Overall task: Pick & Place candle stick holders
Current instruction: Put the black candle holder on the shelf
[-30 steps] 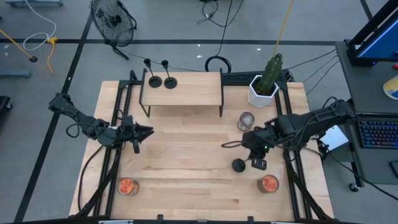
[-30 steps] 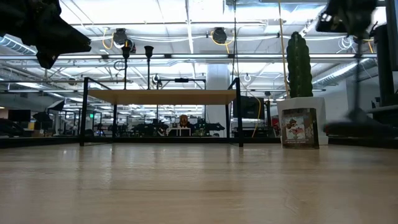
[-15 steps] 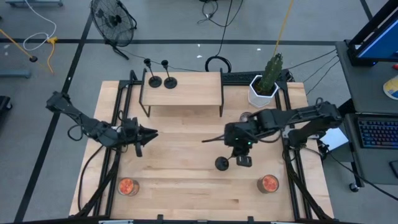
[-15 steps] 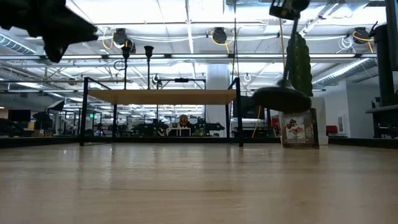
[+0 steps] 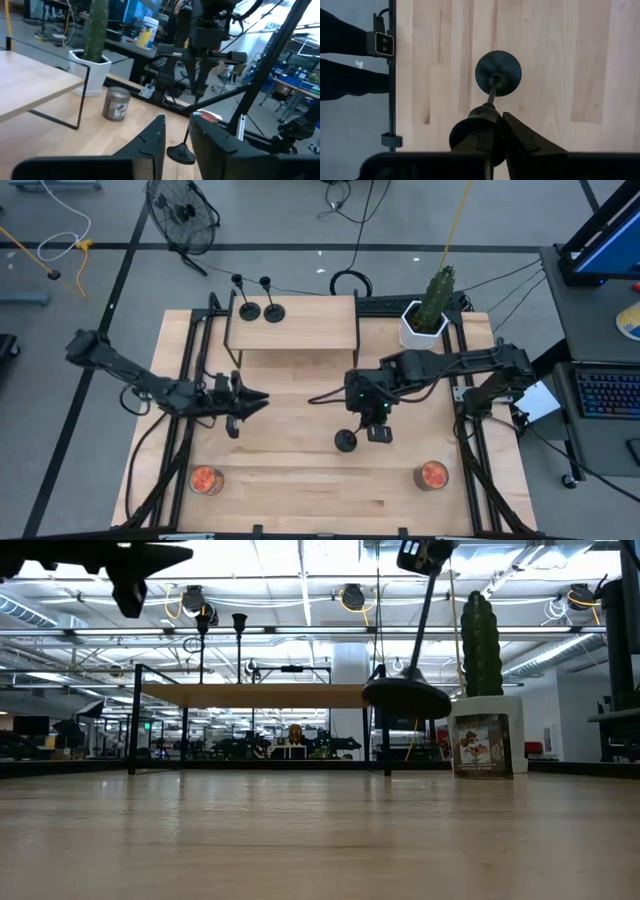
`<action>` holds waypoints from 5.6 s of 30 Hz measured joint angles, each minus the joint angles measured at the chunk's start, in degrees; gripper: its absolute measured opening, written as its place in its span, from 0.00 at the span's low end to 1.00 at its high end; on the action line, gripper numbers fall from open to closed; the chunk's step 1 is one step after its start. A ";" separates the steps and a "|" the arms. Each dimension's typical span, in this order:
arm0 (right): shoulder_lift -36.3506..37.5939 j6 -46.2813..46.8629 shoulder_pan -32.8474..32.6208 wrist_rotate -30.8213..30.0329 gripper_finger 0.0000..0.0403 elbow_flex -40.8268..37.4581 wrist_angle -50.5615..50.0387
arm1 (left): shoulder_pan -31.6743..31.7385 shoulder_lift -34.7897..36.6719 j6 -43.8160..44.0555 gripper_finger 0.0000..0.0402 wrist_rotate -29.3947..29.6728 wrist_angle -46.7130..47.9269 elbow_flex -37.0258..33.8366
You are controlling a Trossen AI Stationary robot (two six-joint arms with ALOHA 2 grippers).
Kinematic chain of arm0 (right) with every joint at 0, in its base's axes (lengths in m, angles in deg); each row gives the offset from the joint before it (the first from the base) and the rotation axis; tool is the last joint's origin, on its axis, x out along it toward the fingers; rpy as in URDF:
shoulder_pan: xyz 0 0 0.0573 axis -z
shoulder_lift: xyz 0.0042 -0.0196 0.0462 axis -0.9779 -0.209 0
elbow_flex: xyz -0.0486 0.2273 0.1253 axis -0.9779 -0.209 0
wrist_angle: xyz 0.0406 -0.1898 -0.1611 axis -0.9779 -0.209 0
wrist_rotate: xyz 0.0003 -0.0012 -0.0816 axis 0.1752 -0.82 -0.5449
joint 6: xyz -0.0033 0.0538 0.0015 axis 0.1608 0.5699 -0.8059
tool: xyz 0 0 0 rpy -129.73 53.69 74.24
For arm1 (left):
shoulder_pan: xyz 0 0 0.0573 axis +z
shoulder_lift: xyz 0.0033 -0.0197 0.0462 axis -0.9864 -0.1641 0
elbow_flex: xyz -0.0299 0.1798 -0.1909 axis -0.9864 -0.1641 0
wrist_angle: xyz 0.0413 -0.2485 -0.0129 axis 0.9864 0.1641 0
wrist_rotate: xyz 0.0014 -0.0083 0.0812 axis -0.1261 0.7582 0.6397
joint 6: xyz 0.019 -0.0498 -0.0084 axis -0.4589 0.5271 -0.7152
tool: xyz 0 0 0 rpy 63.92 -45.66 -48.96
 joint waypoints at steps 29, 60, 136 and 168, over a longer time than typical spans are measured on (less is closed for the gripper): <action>-0.09 -3.80 2.04 0.11 0.03 0.13 1.32 | 13.52 -34.00 -6.40 0.53 -29.19 9.77 29.23; -0.07 -7.21 2.02 0.13 0.03 0.13 4.75 | 17.21 -55.17 0.01 0.53 -33.94 9.44 45.52; 10.74 -4.15 -0.43 -1.65 0.20 -0.89 -0.14 | 17.49 -55.20 5.45 0.08 -30.47 14.11 45.38; 41.02 3.52 -5.70 -9.39 0.00 -37.58 30.55 | 17.59 -35.03 -5.48 0.08 4.23 21.74 45.40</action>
